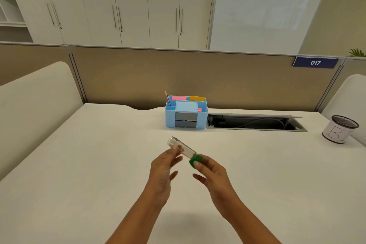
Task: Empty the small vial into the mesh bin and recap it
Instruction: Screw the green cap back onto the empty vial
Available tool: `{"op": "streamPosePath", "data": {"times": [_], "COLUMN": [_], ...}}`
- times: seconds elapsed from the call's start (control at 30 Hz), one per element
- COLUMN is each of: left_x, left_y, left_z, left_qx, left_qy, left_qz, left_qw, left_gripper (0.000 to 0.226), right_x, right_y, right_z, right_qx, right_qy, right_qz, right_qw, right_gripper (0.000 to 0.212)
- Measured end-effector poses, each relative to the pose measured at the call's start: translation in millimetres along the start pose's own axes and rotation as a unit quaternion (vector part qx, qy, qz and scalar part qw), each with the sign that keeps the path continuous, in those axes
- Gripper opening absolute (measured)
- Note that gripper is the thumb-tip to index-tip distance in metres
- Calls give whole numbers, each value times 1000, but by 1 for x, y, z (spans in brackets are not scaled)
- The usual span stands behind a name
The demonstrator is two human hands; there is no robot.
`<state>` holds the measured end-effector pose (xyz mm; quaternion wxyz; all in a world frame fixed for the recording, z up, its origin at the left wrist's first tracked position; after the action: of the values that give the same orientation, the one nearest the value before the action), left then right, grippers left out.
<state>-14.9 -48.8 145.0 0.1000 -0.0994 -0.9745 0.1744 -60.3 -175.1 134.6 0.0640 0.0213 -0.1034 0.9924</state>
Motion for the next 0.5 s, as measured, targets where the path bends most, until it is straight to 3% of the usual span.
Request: {"op": "streamPosePath", "data": {"times": [0.2, 0.5], "left_x": [9, 33], "left_y": [1, 2], "left_z": [-2, 2], "left_qx": [10, -162], "left_qy": [-27, -79], "left_qz": [51, 116], "left_qw": [998, 977], "left_gripper": [22, 15], "right_x": [13, 20], "right_y": [14, 21], "right_z": [7, 54], "right_qx": [-7, 151], "right_qy": [5, 83], "right_qz": [15, 29], "right_qw": [1000, 985], "right_gripper": [24, 31]}}
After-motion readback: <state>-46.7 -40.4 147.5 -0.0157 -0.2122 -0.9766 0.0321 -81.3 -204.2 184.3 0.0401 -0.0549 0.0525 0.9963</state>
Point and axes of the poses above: each hand's wrist, its own x-axis away from the middle knuckle, its own y-axis out of the back of the hand, z = x × y, the point moved 2 cm from there along -x, towards the middle knuckle, and after that the axes turned 5 degrees about z, right-handed, at the moved point
